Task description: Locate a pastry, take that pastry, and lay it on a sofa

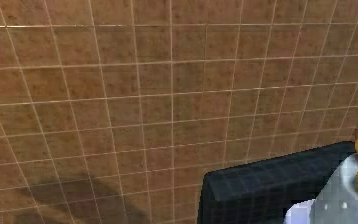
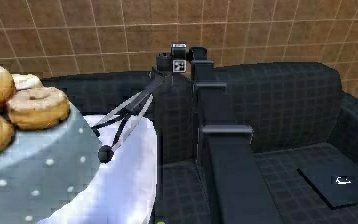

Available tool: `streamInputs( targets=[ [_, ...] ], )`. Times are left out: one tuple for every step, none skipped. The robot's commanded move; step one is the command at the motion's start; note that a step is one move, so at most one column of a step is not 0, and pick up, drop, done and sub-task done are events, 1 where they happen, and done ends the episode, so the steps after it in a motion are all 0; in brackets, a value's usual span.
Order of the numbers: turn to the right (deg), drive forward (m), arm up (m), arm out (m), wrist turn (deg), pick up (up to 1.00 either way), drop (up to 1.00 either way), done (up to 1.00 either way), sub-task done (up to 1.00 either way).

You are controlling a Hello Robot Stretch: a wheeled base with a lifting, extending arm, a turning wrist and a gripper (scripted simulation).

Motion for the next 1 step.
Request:
streamInputs(
  targets=[
    [0.0, 0.0, 0.0, 0.0, 45.0, 0.0, 0.0, 0.0, 0.0]
  ],
)
